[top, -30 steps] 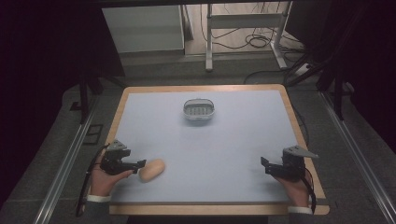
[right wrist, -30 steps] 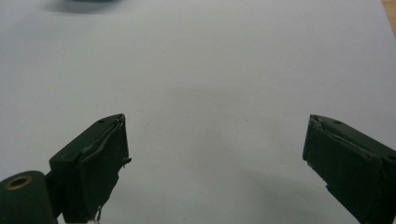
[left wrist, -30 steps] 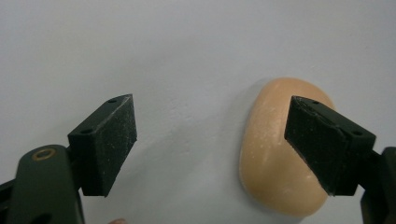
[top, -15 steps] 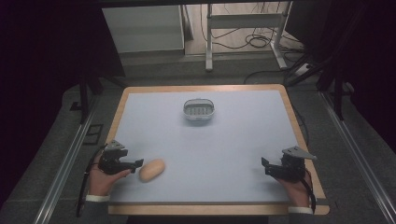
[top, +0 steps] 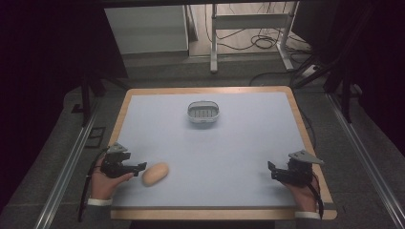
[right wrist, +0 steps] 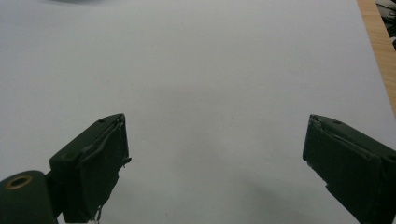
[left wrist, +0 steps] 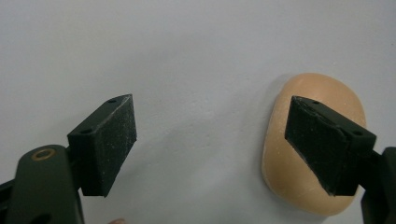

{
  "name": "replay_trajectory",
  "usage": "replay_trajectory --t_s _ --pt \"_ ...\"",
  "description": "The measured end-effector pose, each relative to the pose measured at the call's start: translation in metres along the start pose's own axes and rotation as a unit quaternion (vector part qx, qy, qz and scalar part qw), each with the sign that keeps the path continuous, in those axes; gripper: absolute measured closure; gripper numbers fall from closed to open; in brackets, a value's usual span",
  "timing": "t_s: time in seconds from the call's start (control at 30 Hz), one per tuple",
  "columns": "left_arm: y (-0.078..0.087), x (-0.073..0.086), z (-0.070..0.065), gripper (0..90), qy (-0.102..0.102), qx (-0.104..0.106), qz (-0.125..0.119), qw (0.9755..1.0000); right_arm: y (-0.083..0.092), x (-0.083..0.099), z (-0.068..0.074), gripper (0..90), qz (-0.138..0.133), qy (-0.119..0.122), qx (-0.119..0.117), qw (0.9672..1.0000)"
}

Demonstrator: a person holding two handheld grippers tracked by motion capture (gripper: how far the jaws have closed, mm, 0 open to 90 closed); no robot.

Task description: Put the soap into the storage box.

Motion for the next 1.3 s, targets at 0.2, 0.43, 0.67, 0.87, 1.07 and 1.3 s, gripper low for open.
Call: replay_trajectory --t_s 0.2,0.43,0.67,0.87,1.07,1.3 --pt "0.003 -0.002 -0.002 16.9 -0.001 0.002 -0.003 1.0000 0.002 -0.001 -0.001 7.0 -0.003 -0.003 -0.002 1.0000" --pt "0.010 -0.008 -0.013 16.5 -0.010 0.015 0.009 0.9998 0.007 -0.004 -0.005 7.8 -0.011 -0.010 -0.006 0.9999" --pt "0.012 -0.015 -0.023 18.4 -0.027 0.018 0.033 0.9990 0.007 -0.004 -0.004 7.9 -0.013 -0.004 -0.006 0.9999" --pt "0.016 -0.024 -0.033 17.4 -0.051 0.035 0.057 0.9965 0.006 -0.003 -0.005 7.9 -0.012 -0.004 -0.002 0.9999" --pt "0.015 -0.027 -0.041 16.6 -0.060 0.043 0.073 0.9946 0.007 -0.003 -0.007 7.9 -0.012 -0.006 0.003 0.9999" --pt "0.011 -0.027 -0.047 16.4 -0.063 0.049 0.089 0.9928 0.007 -0.002 -0.006 7.9 -0.010 -0.003 0.002 0.9999"
Point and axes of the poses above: each handheld gripper's, and its own axes: y roughly backward along the jaws, x roughly out of its underside, z roughly to its left, the point moved 9 cm from there along -y, roughly forward along the jaws, and after that the axes turned 14 degrees about x, right-handed, at the moved point
